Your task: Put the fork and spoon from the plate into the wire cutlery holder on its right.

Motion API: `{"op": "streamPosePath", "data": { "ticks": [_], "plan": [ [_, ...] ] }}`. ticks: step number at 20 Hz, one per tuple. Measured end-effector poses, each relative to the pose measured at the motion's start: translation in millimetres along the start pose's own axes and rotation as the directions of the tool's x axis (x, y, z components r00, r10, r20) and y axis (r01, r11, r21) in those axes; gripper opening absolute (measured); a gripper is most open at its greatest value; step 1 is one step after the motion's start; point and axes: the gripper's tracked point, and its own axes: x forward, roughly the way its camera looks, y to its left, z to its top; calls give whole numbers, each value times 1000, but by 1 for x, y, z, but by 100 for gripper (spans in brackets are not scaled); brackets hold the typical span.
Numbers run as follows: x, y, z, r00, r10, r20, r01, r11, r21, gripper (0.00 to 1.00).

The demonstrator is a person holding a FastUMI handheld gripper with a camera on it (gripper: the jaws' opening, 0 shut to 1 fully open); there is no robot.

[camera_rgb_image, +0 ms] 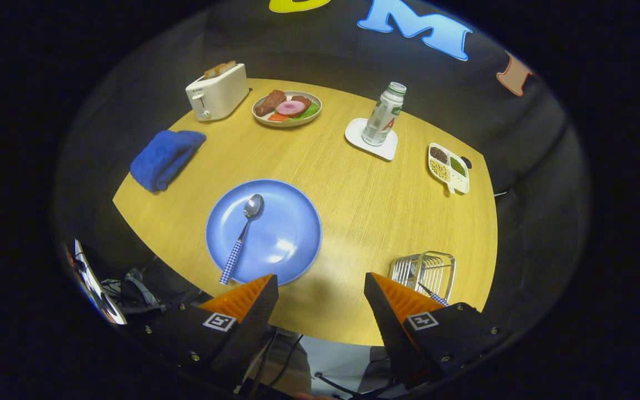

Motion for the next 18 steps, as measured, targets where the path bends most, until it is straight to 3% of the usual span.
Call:
{"op": "streamPosePath", "data": {
  "ticks": [5,11,18],
  "plan": [
    [16,47,9,998,59,32,-59,998,1,95],
    [50,89,-6,993,117,-27,-117,993,18,96],
    [69,104,3,995,101,-12,-101,994,38,95]
  ]
}}
